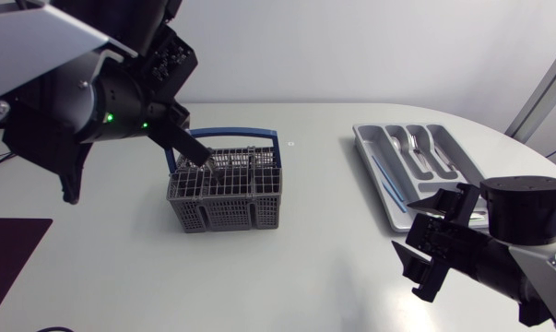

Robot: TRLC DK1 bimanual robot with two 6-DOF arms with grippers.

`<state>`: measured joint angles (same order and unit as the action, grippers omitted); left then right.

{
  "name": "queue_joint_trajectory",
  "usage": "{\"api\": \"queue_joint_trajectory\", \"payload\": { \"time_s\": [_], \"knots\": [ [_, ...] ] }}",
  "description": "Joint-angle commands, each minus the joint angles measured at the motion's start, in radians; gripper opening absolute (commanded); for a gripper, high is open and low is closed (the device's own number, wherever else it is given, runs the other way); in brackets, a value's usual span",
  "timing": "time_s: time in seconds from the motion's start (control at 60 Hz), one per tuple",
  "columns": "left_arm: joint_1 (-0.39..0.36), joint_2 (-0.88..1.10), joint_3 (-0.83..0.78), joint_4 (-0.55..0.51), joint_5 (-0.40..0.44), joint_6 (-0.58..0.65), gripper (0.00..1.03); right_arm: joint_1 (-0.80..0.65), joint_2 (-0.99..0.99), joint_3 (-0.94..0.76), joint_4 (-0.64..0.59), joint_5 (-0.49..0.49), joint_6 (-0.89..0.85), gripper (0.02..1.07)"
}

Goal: Unload the cutlery basket into the drawer organizer.

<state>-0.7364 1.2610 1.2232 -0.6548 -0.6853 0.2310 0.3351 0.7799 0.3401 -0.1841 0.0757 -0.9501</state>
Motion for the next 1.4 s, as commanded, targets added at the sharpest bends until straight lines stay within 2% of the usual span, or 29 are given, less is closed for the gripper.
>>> {"api": "queue_joint_trajectory", "payload": {
  "time_s": [0.0, 0.35, 0.433, 0.617, 0.783, 1.1, 1.217, 1.267, 1.383],
  "knots": [
    [-0.017, -0.035, -0.027, 0.006, -0.040, 0.039, 0.03, 0.010, 0.009, -0.013, -0.005, 0.003, 0.002, 0.89],
    [-0.061, -0.100, -0.093, 0.043, -0.092, 0.094, 0.03, 0.031, 0.005, 0.010, -0.018, 0.015, 0.008, 0.89],
    [-0.064, -0.104, -0.146, 0.084, -0.102, 0.094, 0.03, 0.041, 0.010, 0.011, -0.020, 0.018, 0.016, 0.89],
    [-0.070, -0.173, -0.252, 0.248, -0.135, 0.125, 0.03, 0.053, 0.016, 0.020, -0.025, 0.030, 0.017, 0.89],
    [-0.077, -0.239, -0.268, 0.294, -0.140, 0.142, 0.03, 0.053, 0.019, 0.028, -0.028, 0.030, 0.016, 0.89],
    [-0.080, -0.322, -0.274, 0.294, -0.146, 0.176, 0.03, 0.064, 0.033, 0.036, -0.026, 0.030, 0.017, 0.89],
    [-0.084, -0.339, -0.229, 0.270, -0.137, 0.192, 0.03, 0.067, 0.027, 0.046, -0.038, 0.032, 0.025, 0.89],
    [-0.084, -0.338, -0.186, 0.227, -0.102, 0.177, 0.03, 0.071, 0.007, 0.057, -0.054, 0.030, 0.034, 0.89],
    [-0.047, -0.313, -0.074, 0.086, 0.052, 0.077, 0.03, 0.148, -0.087, 0.119, -0.150, 0.030, 0.116, 0.89]
  ]
}}
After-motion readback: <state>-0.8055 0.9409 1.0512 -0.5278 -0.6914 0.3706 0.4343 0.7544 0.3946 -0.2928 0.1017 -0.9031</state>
